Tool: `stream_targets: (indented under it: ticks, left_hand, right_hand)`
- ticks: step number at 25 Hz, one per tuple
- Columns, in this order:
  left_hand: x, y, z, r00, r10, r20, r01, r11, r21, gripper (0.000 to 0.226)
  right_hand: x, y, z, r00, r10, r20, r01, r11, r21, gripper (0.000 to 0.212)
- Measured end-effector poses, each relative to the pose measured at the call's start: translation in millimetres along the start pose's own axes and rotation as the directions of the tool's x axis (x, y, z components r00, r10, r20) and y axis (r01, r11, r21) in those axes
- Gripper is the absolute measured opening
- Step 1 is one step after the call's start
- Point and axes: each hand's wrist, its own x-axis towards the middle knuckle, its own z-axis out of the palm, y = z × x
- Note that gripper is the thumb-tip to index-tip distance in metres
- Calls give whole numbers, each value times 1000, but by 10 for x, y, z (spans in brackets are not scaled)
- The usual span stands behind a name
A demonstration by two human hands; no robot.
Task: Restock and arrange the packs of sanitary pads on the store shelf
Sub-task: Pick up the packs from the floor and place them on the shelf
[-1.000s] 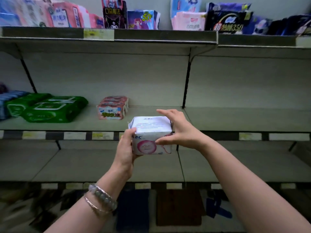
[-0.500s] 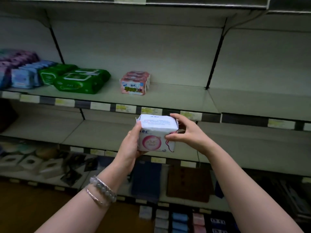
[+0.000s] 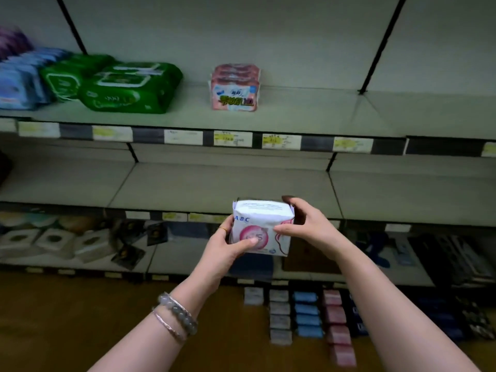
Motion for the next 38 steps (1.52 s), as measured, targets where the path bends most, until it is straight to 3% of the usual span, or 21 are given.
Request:
stream_targets:
  ticks: [9, 15, 19, 24, 34, 38]
  left_hand:
    - [218, -373, -252, 991, -103, 91, 90, 987, 135, 53]
    - [535, -978, -275, 982, -190, 23, 179, 954, 241, 47]
    - [913, -1584, -131, 979, -204, -3, 192, 917, 349, 47]
    - [1183, -2752, -90, 938, -342, -54, 342, 893, 292, 42]
    - [1823, -4835, -287, 941, -336, -28, 322, 868, 377, 37]
    - [2041, -5698, -391, 923, -381, 51, 314, 822, 475, 43]
  right_hand:
    - [5, 403, 369, 984, 133, -122, -130, 991, 31, 92]
    - [321, 928, 440, 989, 147, -33, -146, 989, 27, 90]
    - [562, 1719, 603, 974, 210, 85, -214, 975, 50, 88]
    - [888, 2831, 953, 955, 273, 116, -278, 960, 25, 91]
    - [1481, 4958, 1829, 961, 252, 110, -258, 965, 43, 83]
    - [1628, 5781, 2118, 964, 234, 130, -225, 971, -77, 86]
